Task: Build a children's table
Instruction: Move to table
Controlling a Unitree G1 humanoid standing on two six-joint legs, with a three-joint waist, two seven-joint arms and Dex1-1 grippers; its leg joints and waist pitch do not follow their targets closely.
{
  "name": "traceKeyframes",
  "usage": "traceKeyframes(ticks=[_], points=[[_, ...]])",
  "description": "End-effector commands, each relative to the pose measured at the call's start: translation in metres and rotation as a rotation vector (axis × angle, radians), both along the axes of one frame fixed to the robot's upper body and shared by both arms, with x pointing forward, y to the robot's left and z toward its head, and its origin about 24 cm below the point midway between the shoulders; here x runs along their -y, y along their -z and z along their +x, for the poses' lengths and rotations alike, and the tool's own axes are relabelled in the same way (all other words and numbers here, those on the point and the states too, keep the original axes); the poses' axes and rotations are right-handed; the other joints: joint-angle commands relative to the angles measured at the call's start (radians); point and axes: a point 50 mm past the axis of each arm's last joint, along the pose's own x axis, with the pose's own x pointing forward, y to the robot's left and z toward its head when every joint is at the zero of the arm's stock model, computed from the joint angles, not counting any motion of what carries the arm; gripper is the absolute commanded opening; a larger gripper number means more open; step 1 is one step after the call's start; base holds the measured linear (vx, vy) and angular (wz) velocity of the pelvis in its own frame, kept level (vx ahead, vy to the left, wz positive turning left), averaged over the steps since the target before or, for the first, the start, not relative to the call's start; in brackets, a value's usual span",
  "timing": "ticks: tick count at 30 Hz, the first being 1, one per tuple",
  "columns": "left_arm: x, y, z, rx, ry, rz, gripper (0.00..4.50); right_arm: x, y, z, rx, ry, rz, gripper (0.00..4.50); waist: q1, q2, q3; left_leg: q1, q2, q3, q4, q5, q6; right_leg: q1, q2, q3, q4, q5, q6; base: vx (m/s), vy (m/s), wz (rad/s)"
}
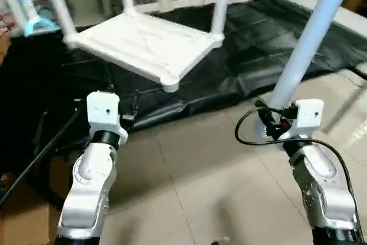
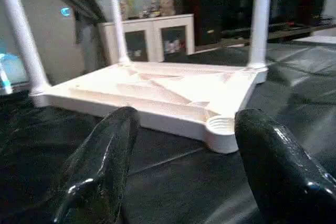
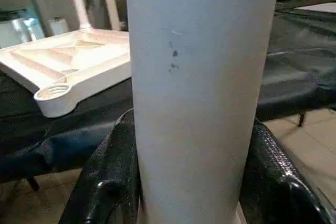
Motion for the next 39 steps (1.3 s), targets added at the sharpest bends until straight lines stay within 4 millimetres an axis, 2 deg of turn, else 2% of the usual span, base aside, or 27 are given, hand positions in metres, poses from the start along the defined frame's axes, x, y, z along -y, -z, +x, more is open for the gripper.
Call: traceKeyframes(ticks=[1, 3, 4, 5, 6, 9, 10, 11, 12, 13, 15, 17, 19, 20, 23, 24, 26, 27, 28, 29, 30, 31, 33, 35, 36, 38, 39], points=[[0.0021, -0.0050, -0.0006, 0.023, 0.011, -0.002, 3.26, 0.0007, -0.0119, 0.0004, 0.045, -0.004, -0.003, 1.90, 0.003, 0.005, -0.011, -0.030, 0.077, -0.005, -0.232, -0.919, 0.033, 0.111, 0.020, -0.022, 0.137, -0.314, -0.044, -0.088, 0.018, -0.13], [0.0027, -0.0049, -0.0007, 0.025, 0.014, -0.001, 3.26, 0.0006, -0.0111, 0.0008, 0.038, -0.006, -0.011, 1.90, 0.028, -0.016, -0.005, 0.005, 0.111, 0.016, -0.233, -0.923, 0.079, 0.113, -0.004, 0.036, 0.192, -0.325, -0.024, 0.002, -0.074, -0.07], [0.0027, -0.0052, -0.0007, 0.027, 0.013, -0.002, 3.26, 0.0005, -0.0107, 0.0015, 0.032, -0.008, -0.024, 1.90, 0.041, -0.076, -0.028, 0.060, 0.028, 0.060, -0.047, -0.711, 0.051, 0.063, -0.027, 0.118, 0.020, -0.858, 0.029, 0.064, -0.112, -0.03], [0.0027, -0.0053, -0.0007, 0.027, 0.013, -0.002, 3.26, 0.0004, -0.0107, 0.0016, 0.032, -0.008, -0.024, 1.90, 0.053, -0.094, -0.013, 0.060, -0.063, 0.083, 0.173, -0.280, 0.096, 0.009, -0.095, 0.181, -0.167, -1.304, 0.010, 0.106, -0.067, -0.09], [0.0026, -0.0053, -0.0006, 0.027, 0.012, -0.004, 3.26, 0.0007, -0.0109, 0.0021, 0.032, -0.007, -0.024, 1.90, 0.079, -0.098, -0.037, -0.078, -0.060, 0.018, 0.174, -0.157, 0.110, 0.168, -0.140, 0.247, -0.109, -1.141, -0.051, 0.000, 0.000, 0.00], [0.0030, -0.0053, -0.0005, 0.027, 0.010, -0.005, 3.26, 0.0012, -0.0113, 0.0029, 0.032, -0.008, -0.023, 1.90, 0.096, -0.050, -0.050, -0.031, -0.072, 0.002, 0.056, -0.051, 0.158, 0.181, -0.043, 0.213, -0.097, -0.623, -0.240, 0.097, -0.002, 0.19], [0.0030, -0.0052, -0.0005, 0.027, 0.009, -0.005, 3.26, 0.0011, -0.0114, 0.0031, 0.032, -0.010, -0.024, 1.90, 0.092, -0.028, -0.051, 0.003, -0.056, 0.004, 0.007, -0.038, 0.157, 0.162, -0.014, 0.180, -0.090, -0.538, -0.243, 0.081, -0.008, 0.44], [0.0029, -0.0051, -0.0006, 0.027, 0.009, -0.005, 3.26, 0.0012, -0.0117, 0.0034, 0.032, -0.011, -0.025, 1.90, 0.047, 0.002, -0.041, 0.092, 0.012, -0.061, -0.090, -0.164, 0.185, 0.087, 0.054, 0.102, -0.022, -0.409, -0.212, 0.105, 0.033, 0.28], [0.0026, -0.0049, -0.0007, 0.025, 0.007, -0.004, 3.26, 0.0015, -0.0126, 0.0040, 0.034, -0.011, -0.025, 1.90, 0.010, 0.013, -0.067, 0.191, 0.113, -0.164, -0.134, -0.373, 0.244, -0.008, 0.046, 0.075, 0.128, -0.281, -0.116, 0.194, 0.046, 0.34], [0.0026, -0.0048, -0.0007, 0.025, 0.007, -0.004, 3.26, 0.0015, -0.0126, 0.0041, 0.034, -0.011, -0.025, 1.90, 0.012, 0.012, -0.064, 0.183, 0.105, -0.149, -0.130, -0.406, 0.310, -0.036, 0.029, 0.064, 0.163, -0.168, -0.009, 0.143, 0.043, 0.08], [0.0023, -0.0043, -0.0007, 0.023, 0.004, -0.004, 3.26, 0.0018, -0.0130, 0.0045, 0.035, -0.010, -0.025, 1.90, 0.006, 0.002, -0.059, 0.162, 0.072, -0.099, -0.132, -0.303, 0.404, -0.071, 0.020, 0.049, 0.170, -0.051, 0.023, 0.124, 0.023, 0.06], [0.0022, -0.0042, -0.0008, 0.022, 0.004, -0.004, 3.26, 0.0017, -0.0132, 0.0043, 0.036, -0.011, -0.024, 1.90, -0.003, -0.021, -0.067, 0.153, 0.009, -0.045, -0.121, -0.186, 0.406, -0.071, 0.003, 0.054, 0.092, 0.059, -0.028, 0.163, -0.014, 0.01], [0.0025, -0.0038, -0.0010, 0.019, 0.008, -0.003, 3.26, 0.0013, -0.0129, 0.0039, 0.035, -0.012, -0.024, 1.90, 0.031, -0.096, -0.074, 0.043, -0.128, 0.038, -0.013, -0.255, 0.315, 0.085, -0.071, 0.182, -0.059, -0.254, -0.098, 0.228, -0.103, 0.00], [0.0027, -0.0037, -0.0010, 0.018, 0.010, -0.002, 3.26, 0.0013, -0.0128, 0.0039, 0.035, -0.012, -0.024, 1.90, 0.053, -0.096, -0.091, -0.014, -0.144, 0.008, 0.123, -0.161, 0.247, 0.165, -0.163, 0.273, -0.100, -0.499, -0.245, 0.213, -0.096, 0.09], [0.0030, -0.0036, -0.0008, 0.018, 0.014, 0.000, 3.26, 0.0012, -0.0128, 0.0037, 0.036, -0.008, -0.023, 1.90, 0.051, -0.080, -0.075, -0.082, -0.118, -0.025, 0.167, -0.010, 0.136, 0.176, -0.132, 0.241, -0.083, -0.364, -0.355, 0.218, -0.051, 0.03], [0.0031, -0.0036, -0.0005, 0.017, 0.015, 0.001, 3.26, 0.0013, -0.0130, 0.0035, 0.038, -0.007, -0.023, 1.90, 0.053, -0.057, -0.067, -0.093, -0.094, -0.025, 0.123, 0.102, 0.116, 0.156, -0.097, 0.178, -0.103, -0.371, -0.377, 0.197, 0.002, -0.03], [0.0033, -0.0036, -0.0008, 0.017, 0.016, 0.000, 3.26, 0.0015, -0.0131, 0.0030, 0.039, -0.006, -0.023, 1.90, 0.046, -0.009, -0.058, -0.066, -0.059, -0.011, -0.010, 0.139, 0.145, 0.146, -0.024, 0.091, -0.113, -0.470, -0.285, 0.208, 0.034, 0.00], [0.0034, -0.0031, -0.0010, 0.015, 0.016, -0.001, 3.26, 0.0018, -0.0132, 0.0026, 0.041, -0.005, -0.024, 1.90, 0.010, 0.037, -0.030, 0.001, -0.005, -0.071, -0.095, -0.177, 0.122, 0.089, 0.066, 0.030, -0.034, -0.431, -0.180, 0.220, 0.118, -0.07], [0.0035, -0.0027, -0.0012, 0.014, 0.016, -0.001, 3.26, 0.0021, -0.0131, 0.0023, 0.042, -0.005, -0.025, 1.90, -0.020, 0.040, -0.039, 0.027, 0.037, -0.127, -0.129, -0.379, 0.138, 0.075, 0.077, 0.026, 0.048, -0.371, -0.142, 0.220, 0.118, -0.07], [0.0038, -0.0024, -0.0014, 0.014, 0.017, -0.001, 3.26, 0.0026, -0.0129, 0.0020, 0.042, -0.003, -0.023, 1.90, -0.022, 0.043, -0.069, 0.096, 0.074, -0.167, -0.134, -0.445, 0.182, 0.039, 0.064, 0.040, 0.101, -0.298, -0.110, 0.237, 0.081, 0.01], [0.0042, -0.0024, -0.0011, 0.014, 0.018, -0.001, 3.26, 0.0032, -0.0130, 0.0020, 0.043, -0.002, -0.023, 1.90, -0.023, 0.034, -0.084, 0.148, 0.090, -0.184, -0.112, -0.377, 0.310, -0.016, 0.044, 0.055, 0.141, -0.188, -0.029, 0.138, 0.017, 0.10], [0.0049, -0.0029, -0.0004, 0.015, 0.019, 0.000, 3.26, 0.0043, -0.0136, 0.0023, 0.044, 0.000, -0.022, 1.90, -0.037, 0.023, -0.073, 0.136, 0.071, -0.167, -0.094, -0.139, 0.474, -0.059, 0.028, 0.058, 0.167, -0.121, 0.057, 0.245, 0.029, 0.06], [0.0050, -0.0031, -0.0001, 0.015, 0.020, 0.000, 3.26, 0.0048, -0.0144, 0.0027, 0.046, 0.000, -0.024, 1.90, -0.040, -0.011, -0.073, 0.123, 0.056, -0.135, -0.108, 0.010, 0.538, -0.076, 0.005, 0.084, 0.153, -0.049, 0.068, 0.247, -0.017, -0.12], [0.0049, -0.0028, 0.0000, 0.014, 0.020, -0.001, 3.26, 0.0048, -0.0145, 0.0027, 0.047, -0.001, -0.025, 1.90, -0.018, -0.059, -0.068, 0.074, -0.016, -0.056, -0.092, -0.105, 0.443, -0.023, -0.023, 0.126, 0.031, 0.023, 0.008, 0.184, -0.072, -0.03], [0.0050, -0.0020, -0.0003, 0.012, 0.020, -0.002, 3.26, 0.0052, -0.0147, 0.0026, 0.048, -0.003, -0.038, 1.90, 0.023, -0.088, -0.097, -0.049, -0.168, 0.007, 0.120, -0.156, 0.313, 0.158, -0.133, 0.272, -0.075, -0.273, -0.029, 0.189, -0.092, 0.03], [0.0051, -0.0021, -0.0003, 0.014, 0.020, -0.002, 3.26, 0.0063, -0.0157, 0.0033, 0.052, 0.005, -0.051, 1.90, 0.026, -0.088, -0.074, -0.094, -0.150, -0.022, 0.161, -0.003, 0.194, 0.159, -0.099, 0.228, -0.068, -0.395, -0.024, 0.195, -0.079, -0.02], [0.0049, -0.0024, 0.0000, 0.015, 0.019, -0.003, 3.26, 0.0074, -0.0162, 0.0042, 0.052, 0.015, -0.055, 1.90, 0.029, -0.072, -0.066, -0.104, -0.128, -0.024, 0.160, 0.059, 0.171, 0.151, -0.137, 0.166, -0.088, -0.391, -0.040, 0.092, -0.038, -0.05]])
